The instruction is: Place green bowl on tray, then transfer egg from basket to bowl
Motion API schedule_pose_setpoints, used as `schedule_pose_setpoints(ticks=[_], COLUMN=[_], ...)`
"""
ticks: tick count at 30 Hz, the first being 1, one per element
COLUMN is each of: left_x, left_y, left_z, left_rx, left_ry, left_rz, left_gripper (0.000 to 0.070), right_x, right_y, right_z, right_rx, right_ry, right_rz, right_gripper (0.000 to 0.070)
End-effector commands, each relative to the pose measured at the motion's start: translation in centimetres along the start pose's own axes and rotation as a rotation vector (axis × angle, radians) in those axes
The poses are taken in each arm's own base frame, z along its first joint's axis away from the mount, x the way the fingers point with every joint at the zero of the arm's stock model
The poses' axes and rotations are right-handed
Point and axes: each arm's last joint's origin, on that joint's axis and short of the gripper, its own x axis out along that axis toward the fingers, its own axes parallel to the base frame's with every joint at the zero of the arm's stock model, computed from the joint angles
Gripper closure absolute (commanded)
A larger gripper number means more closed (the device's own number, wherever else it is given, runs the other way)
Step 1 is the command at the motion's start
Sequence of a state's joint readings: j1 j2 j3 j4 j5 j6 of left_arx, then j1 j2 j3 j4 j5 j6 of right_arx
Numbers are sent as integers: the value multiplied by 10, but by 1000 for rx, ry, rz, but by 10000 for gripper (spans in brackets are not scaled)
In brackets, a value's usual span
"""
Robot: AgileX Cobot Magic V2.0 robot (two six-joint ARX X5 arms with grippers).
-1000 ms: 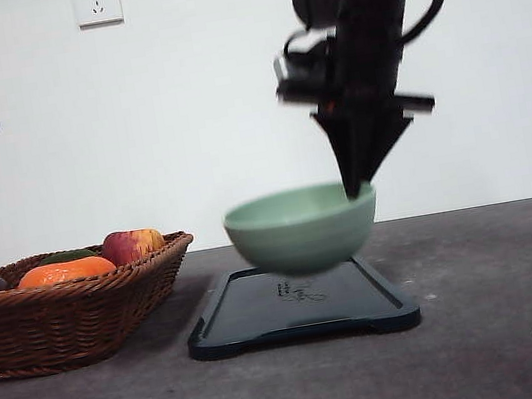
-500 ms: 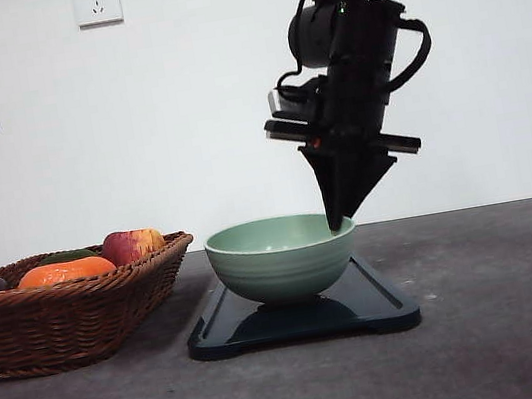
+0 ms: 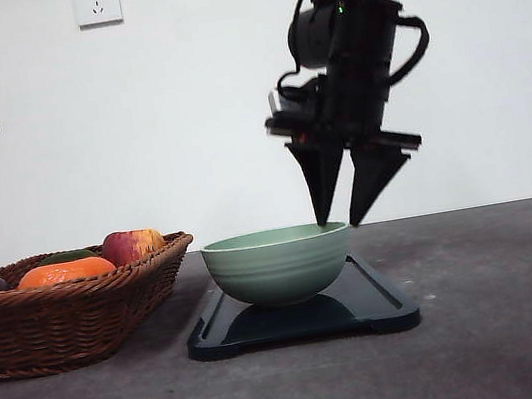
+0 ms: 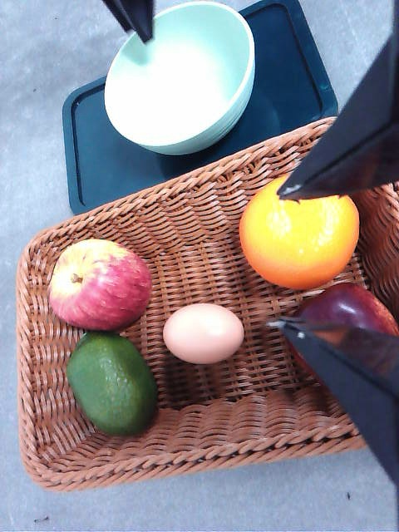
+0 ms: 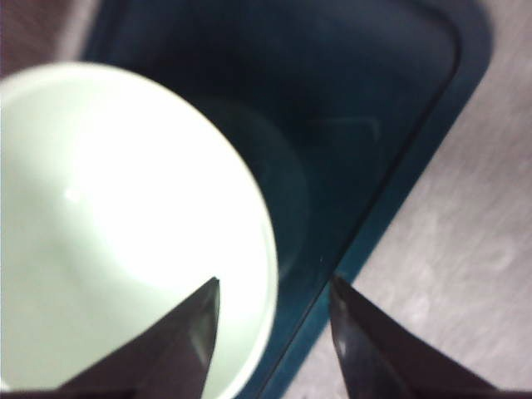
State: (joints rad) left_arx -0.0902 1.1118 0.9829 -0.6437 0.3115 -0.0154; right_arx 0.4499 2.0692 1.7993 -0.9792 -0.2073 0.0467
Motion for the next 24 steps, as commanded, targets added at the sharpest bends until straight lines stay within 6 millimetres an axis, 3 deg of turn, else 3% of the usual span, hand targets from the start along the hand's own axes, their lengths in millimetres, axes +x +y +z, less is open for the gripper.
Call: schedule_pose_setpoints(ticks=[1, 6, 10, 24], left_x=[-3, -3, -3, -3], left_y=[-2, -2, -2, -2], left_z=[7, 7, 7, 5], left_rx=[7, 5, 5, 0], left_ry=[-24, -20, -18, -3], left_rz=[-6, -6, -6, -6], left_gripper=[426, 426, 426, 426], right_x=[-12, -43, -57, -78], right_y=[5, 10, 12, 6], right_z=[3, -7, -28, -149], right_rx=[-38, -61, -81, -132], right_ry=[-36, -156, -262, -558], right_rz=[3, -20, -13, -13], right_gripper=[434, 435, 435, 435])
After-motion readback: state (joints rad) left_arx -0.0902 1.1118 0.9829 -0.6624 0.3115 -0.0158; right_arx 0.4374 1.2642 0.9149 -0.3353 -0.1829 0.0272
